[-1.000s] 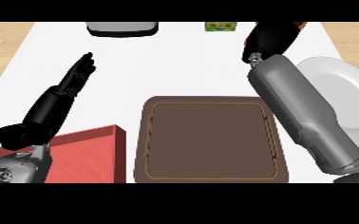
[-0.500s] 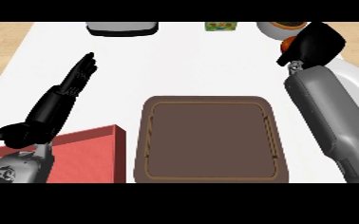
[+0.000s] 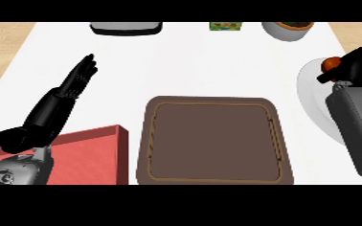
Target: Pick the tomato from the tray and place it in the plate
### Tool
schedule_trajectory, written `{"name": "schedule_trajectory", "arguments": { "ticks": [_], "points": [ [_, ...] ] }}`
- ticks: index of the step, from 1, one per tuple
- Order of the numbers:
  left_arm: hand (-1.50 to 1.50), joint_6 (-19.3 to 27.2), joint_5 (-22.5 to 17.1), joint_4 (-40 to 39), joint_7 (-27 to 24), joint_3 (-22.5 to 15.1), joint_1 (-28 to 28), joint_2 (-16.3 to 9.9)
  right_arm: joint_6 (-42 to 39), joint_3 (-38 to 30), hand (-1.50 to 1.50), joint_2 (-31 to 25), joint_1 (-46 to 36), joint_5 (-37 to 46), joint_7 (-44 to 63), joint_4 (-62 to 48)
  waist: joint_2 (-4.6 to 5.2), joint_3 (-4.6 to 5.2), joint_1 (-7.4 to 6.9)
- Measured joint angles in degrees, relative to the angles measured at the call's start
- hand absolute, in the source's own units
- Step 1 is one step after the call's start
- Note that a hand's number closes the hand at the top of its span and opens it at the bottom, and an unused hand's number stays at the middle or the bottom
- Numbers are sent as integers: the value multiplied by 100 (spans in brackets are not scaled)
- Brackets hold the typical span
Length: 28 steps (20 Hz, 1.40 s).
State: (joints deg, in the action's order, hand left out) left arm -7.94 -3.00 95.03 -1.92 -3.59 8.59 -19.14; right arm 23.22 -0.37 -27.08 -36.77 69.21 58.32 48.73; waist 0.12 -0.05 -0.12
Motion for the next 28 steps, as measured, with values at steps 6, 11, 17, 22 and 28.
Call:
{"name": "schedule_trajectory", "arguments": {
  "ticks": [6, 11, 17, 22, 28],
  "points": [
    [0, 7, 95, -47, -27, -24, 44, 97, 340, -834, -150, -30, 265, -709, -373, -724, 16, -2, -27],
    [0, -91, 139, -11, 53, -6, 85, 162, 1000, -1218, -150, -159, 218, -978, -1194, -1530, 20, -5, -62],
    [0, -171, 108, 8, 124, 115, 113, 182, 1842, -1453, -150, -120, 260, -1265, -2127, -1676, 12, -5, -61],
    [0, -168, 161, 9, 153, 139, 89, 226, 2343, -1624, -150, 75, 346, -1777, -2948, -1181, -11, -3, -1],
    [0, -155, 181, 96, 173, 213, -23, 208, 2447, -2069, -150, 497, 593, -3208, -3964, 49, -50, -5, 97]
  ]
}}
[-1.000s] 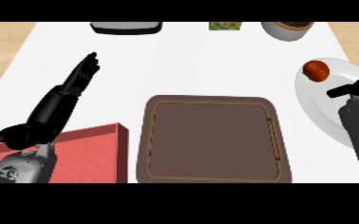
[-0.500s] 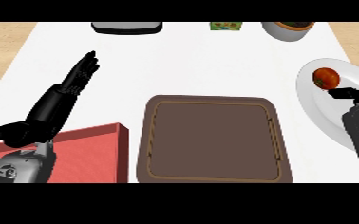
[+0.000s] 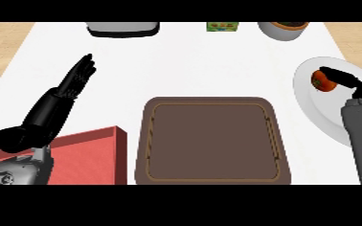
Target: Pick the tomato from the tray and place it in the plate
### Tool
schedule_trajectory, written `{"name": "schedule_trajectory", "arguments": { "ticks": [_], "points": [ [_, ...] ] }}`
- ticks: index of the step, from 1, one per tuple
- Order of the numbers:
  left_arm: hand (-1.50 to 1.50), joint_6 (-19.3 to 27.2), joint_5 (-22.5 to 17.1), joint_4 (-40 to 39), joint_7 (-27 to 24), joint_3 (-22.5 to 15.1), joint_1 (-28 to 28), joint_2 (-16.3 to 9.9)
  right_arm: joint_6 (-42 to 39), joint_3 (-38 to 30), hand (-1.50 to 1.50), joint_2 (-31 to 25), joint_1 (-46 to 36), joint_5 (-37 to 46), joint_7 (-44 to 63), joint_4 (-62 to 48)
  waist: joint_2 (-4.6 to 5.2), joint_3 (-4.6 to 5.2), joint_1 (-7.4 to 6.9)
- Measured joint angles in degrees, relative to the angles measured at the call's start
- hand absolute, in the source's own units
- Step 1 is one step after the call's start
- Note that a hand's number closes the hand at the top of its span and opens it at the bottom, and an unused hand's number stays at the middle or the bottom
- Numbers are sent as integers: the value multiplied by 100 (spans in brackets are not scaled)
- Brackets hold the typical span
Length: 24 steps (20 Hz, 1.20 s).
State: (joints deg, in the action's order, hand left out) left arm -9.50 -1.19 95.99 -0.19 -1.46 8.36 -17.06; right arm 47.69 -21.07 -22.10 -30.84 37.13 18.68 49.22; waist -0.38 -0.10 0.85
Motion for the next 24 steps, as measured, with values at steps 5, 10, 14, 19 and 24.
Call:
{"name": "schedule_trajectory", "arguments": {
  "ticks": [5, 10, 14, 19, 24],
  "points": [
    [0, -63, -41, 88, 7, 77, -133, -40, -264, -285, -150, 313, 746, -1163, -618, 1456, -18, 6, 61],
    [0, -90, -30, 23, 4, 142, -95, -27, -753, -388, -150, 572, 2024, -1945, -852, 3234, -14, 11, 91],
    [0, -111, 19, 24, 89, 126, 2, 35, -1169, -493, -150, 677, 3044, -2351, -901, 4453, 3, 12, 51],
    [0, -139, 142, 120, 59, 107, -34, 147, -1584, -720, -150, 898, 3982, -2774, -1116, 5310, 18, 13, -7],
    [0, -221, 184, -32, 28, 198, 81, 210, -1979, -812, -150, 1167, 4723, -2948, -1138, 6128, 27, 11, -23]
  ]
}}
